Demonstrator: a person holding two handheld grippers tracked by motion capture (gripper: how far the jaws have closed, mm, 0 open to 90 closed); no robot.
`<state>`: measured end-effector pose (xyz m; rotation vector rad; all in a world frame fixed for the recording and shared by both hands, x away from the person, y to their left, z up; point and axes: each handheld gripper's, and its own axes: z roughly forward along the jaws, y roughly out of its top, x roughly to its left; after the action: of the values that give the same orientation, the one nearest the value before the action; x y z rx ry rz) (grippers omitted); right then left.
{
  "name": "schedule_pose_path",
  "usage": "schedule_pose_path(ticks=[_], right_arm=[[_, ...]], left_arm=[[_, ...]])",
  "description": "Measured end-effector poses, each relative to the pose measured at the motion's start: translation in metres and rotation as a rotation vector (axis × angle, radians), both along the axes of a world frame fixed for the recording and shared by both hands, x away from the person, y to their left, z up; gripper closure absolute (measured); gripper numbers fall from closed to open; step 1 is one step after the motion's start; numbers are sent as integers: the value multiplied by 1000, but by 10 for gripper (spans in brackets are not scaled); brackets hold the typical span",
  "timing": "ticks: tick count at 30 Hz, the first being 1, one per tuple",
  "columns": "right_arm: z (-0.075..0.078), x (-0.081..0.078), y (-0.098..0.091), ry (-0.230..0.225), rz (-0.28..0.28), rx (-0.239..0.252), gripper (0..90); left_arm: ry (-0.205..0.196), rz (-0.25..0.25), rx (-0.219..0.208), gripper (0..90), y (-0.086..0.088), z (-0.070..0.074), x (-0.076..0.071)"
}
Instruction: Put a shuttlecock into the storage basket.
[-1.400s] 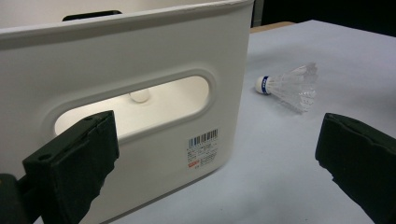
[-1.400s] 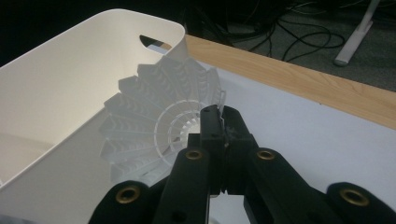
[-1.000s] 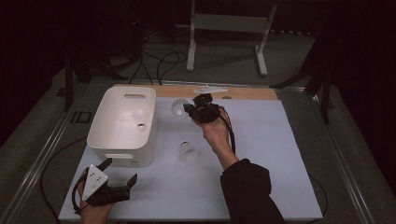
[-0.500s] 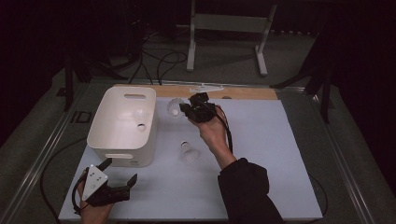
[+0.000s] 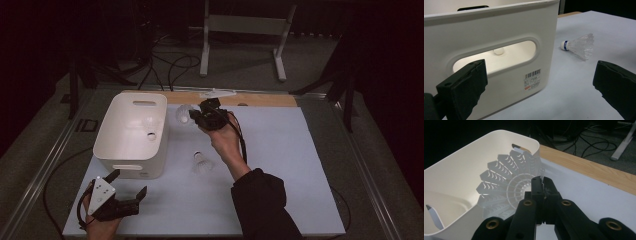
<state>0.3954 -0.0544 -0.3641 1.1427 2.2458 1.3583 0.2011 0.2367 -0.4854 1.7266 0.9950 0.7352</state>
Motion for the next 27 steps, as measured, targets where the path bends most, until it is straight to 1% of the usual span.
schedule_pose_path(ticks=[10,19,27], right_arm=[[4,-1,6,-7,14,14,893],[8,-3,15,-14,32,15,893],[10,-4,22,-16,42,27,893]], left_arm=[[-1,1,0,3,0,0,0],[-2,1,1,3,1,0,0],[-2,1,0,3,1,0,0]])
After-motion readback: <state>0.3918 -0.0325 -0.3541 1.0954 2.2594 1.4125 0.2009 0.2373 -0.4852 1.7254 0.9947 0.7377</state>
